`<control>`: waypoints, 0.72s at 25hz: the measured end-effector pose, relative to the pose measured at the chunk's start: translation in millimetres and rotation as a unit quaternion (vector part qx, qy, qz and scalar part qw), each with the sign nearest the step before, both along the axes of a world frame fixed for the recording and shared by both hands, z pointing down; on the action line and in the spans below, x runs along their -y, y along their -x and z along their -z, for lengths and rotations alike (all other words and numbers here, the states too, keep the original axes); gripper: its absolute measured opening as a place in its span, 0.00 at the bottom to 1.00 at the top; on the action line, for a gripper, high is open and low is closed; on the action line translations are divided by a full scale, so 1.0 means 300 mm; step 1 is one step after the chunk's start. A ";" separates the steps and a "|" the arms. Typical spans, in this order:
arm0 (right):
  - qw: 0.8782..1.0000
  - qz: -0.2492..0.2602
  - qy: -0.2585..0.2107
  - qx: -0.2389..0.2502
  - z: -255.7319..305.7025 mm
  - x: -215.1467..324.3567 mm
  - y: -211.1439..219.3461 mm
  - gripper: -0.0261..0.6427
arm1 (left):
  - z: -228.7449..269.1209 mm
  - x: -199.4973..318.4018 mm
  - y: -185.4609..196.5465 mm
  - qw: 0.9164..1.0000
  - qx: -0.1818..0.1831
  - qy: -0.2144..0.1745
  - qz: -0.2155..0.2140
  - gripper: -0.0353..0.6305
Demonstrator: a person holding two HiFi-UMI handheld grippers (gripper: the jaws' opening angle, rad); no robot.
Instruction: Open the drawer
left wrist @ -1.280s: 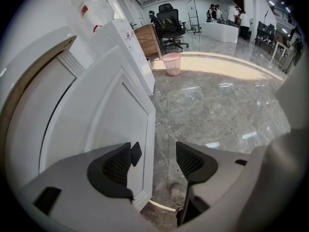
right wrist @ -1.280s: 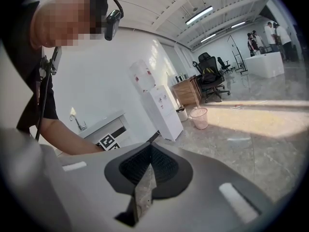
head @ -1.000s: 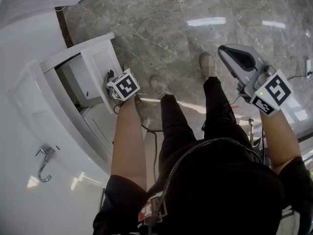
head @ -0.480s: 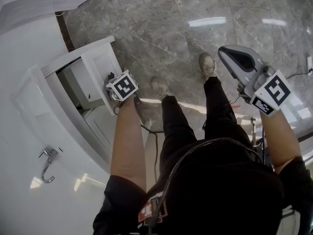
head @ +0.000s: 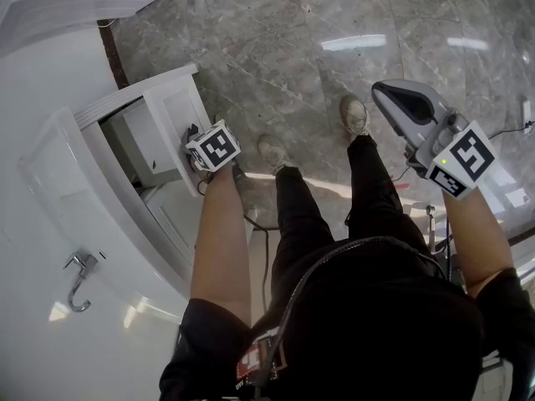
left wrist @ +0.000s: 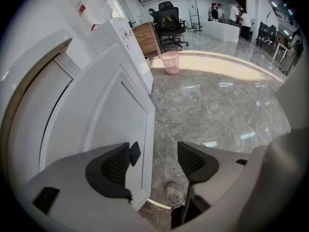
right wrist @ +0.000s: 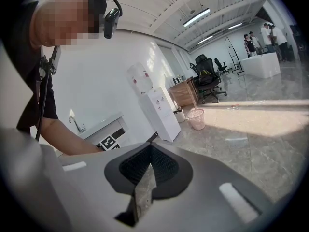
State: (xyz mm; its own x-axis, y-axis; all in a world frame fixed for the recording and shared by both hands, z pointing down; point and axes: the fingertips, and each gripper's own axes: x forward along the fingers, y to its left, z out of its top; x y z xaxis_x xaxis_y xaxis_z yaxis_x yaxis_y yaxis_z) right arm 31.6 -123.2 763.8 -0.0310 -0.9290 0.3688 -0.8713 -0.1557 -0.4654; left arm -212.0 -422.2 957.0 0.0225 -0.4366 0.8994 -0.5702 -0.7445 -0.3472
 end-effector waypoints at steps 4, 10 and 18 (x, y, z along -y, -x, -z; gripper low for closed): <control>1.000 0.000 0.004 -0.006 0.026 0.001 -0.008 0.04 | 0.014 0.003 -0.004 1.000 -0.019 -0.004 0.005 0.50; 1.000 0.004 0.008 -0.011 0.085 0.020 -0.004 0.04 | 0.048 -0.019 0.003 1.000 -0.030 0.005 0.004 0.50; 1.000 0.006 0.002 -0.026 0.213 0.069 -0.003 0.04 | 0.146 -0.190 -0.061 0.995 -0.062 0.051 -0.067 0.49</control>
State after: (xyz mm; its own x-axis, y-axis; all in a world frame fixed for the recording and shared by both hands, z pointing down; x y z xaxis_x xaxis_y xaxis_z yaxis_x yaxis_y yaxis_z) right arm 32.4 -143.9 699.9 -0.0238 -0.9273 0.3736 -0.8959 -0.1460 -0.4196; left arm -193.7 -365.1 913.3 0.1875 -0.3296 0.9253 -0.4966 -0.8446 -0.2002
